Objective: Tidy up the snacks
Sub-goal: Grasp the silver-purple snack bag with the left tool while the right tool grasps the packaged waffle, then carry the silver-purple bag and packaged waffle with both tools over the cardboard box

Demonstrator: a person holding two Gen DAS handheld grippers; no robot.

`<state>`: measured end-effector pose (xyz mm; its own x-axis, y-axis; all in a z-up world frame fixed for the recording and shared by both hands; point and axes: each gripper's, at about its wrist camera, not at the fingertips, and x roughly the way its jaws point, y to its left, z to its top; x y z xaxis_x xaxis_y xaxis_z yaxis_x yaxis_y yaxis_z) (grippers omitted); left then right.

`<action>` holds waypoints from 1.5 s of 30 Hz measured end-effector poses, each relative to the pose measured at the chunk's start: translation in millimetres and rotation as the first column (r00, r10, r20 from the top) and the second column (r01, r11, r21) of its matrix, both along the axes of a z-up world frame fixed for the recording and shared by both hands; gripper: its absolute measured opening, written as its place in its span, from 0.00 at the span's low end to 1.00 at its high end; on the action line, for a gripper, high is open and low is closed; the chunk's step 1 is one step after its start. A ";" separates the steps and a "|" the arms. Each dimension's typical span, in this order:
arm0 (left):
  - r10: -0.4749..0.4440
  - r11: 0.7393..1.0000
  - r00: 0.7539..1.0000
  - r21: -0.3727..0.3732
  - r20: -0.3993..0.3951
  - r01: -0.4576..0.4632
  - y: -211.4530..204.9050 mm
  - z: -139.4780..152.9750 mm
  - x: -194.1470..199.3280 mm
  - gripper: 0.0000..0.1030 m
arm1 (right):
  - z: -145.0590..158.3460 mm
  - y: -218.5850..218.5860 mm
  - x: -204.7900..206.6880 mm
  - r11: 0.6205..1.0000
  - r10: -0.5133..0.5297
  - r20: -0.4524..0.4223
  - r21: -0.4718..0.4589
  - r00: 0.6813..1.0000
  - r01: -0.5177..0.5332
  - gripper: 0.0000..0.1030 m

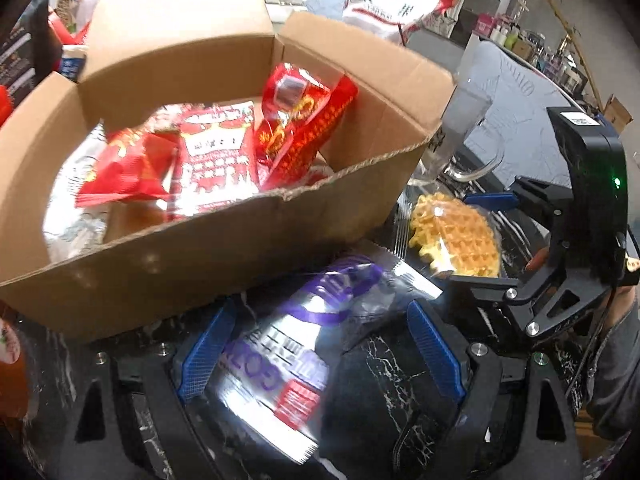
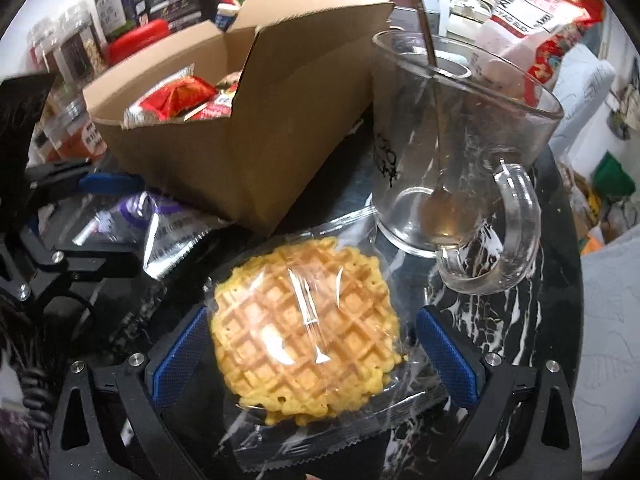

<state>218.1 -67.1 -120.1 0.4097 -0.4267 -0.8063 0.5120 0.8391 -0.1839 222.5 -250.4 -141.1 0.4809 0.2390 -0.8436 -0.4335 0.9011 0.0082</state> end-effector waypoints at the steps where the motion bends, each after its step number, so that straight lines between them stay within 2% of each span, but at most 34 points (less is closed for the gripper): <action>1: -0.011 1.000 1.000 -0.006 -0.006 0.011 -1.1 -1.9 0.4 0.86 | -2.0 2.1 -0.4 1.000 0.000 -0.003 -0.012 1.000 -0.001 1.00; 4: -0.030 1.000 0.999 0.004 -0.017 0.031 -5.5 -6.6 0.8 0.86 | -6.9 6.6 -1.4 0.999 -0.007 -0.014 -0.038 1.000 0.006 1.00; 7: -0.046 0.999 0.998 0.015 -0.034 0.046 -9.7 -11.2 -2.6 0.84 | -7.2 7.1 -5.1 0.999 -0.024 -0.010 -0.026 1.000 0.024 0.99; 8: -0.044 0.999 0.999 0.018 -0.021 0.045 -9.7 -10.3 -5.8 0.80 | -6.6 6.5 -7.5 0.999 -0.032 -0.013 -0.021 0.999 0.032 0.98; 10: -0.036 0.999 0.999 0.035 -0.010 0.036 -9.8 -9.7 -10.5 0.61 | -6.2 4.1 -12.7 0.999 -0.051 -0.016 -0.016 0.999 0.050 0.95; 12: -0.022 0.999 1.000 0.035 -0.006 0.022 -8.6 -9.1 -15.7 0.53 | -4.9 2.6 -16.9 0.998 -0.067 -0.015 -0.019 0.998 0.067 0.93; 13: -0.019 0.999 1.000 0.031 -0.009 0.020 -8.0 -8.8 -19.2 0.44 | -4.5 2.9 -20.2 0.997 -0.074 -0.014 -0.019 0.997 0.074 0.93; 17: 0.009 0.999 1.000 0.035 -0.005 -0.008 -4.4 -8.2 -38.4 0.40 | -7.4 2.4 -43.0 0.994 -0.112 -0.021 -0.010 0.993 0.112 0.92; 27: 0.041 0.999 0.999 0.028 -0.019 -0.041 11.3 -6.5 -107.3 0.39 | -7.2 8.6 -109.1 0.985 -0.170 -0.039 0.010 0.985 0.170 0.92; 38: 0.026 0.998 0.999 0.065 -0.026 -0.024 9.3 -7.3 -138.8 0.39 | -6.7 17.5 -150.1 0.977 -0.209 -0.061 0.027 0.976 0.211 0.93; 41: 0.032 0.997 0.999 0.077 -0.019 -0.031 5.1 -6.1 -135.8 0.44 | -5.9 16.3 -153.7 0.977 -0.210 -0.058 0.027 0.976 0.212 0.94; 45: 0.003 0.994 1.000 0.108 -0.007 -0.002 -6.5 -4.7 -131.9 0.59 | -6.4 18.8 -152.4 0.977 -0.210 -0.062 0.032 0.976 0.212 0.99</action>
